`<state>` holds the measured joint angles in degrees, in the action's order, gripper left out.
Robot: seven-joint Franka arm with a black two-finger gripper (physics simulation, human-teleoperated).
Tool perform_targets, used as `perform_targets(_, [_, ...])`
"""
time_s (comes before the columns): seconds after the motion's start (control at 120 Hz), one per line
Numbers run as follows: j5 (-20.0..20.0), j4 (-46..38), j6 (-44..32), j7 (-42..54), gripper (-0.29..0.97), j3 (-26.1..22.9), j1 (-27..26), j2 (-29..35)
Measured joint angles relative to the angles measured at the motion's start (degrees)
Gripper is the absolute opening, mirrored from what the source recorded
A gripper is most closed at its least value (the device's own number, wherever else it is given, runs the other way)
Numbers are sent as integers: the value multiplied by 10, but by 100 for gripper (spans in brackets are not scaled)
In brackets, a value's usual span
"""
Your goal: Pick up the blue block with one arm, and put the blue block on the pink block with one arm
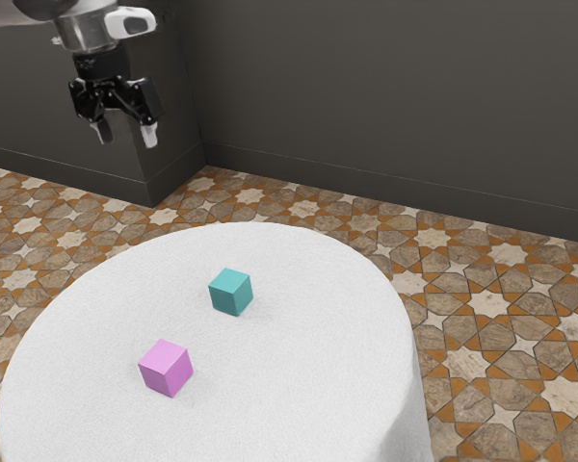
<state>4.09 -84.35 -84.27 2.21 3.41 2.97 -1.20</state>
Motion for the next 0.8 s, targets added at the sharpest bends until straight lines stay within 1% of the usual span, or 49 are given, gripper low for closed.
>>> perform_targets(0.058, [0, -23, -7, 0, 68, 1, 12, 27])
perform_targets(0.108, [1, -28, -13, -1, 68, 1, 23, 23])
perform_targets(0.142, [1, -30, -21, -2, 68, 1, 29, 9])
perform_targets(0.225, [-4, -33, -52, -8, 67, -4, 36, -60])
perform_targets(0.3, [-7, -37, -95, -13, 67, -22, 8, -117])
perform_targets(0.392, [-19, -45, -151, -17, 67, -41, -4, -167])
perform_targets(0.567, [-24, -128, -274, -25, 67, -46, -4, -192])
perform_targets(0.692, [-26, -143, -341, -29, 67, -46, -3, -218])
perform_targets(0.8, [-28, -145, -383, -31, 67, -47, -3, -239])
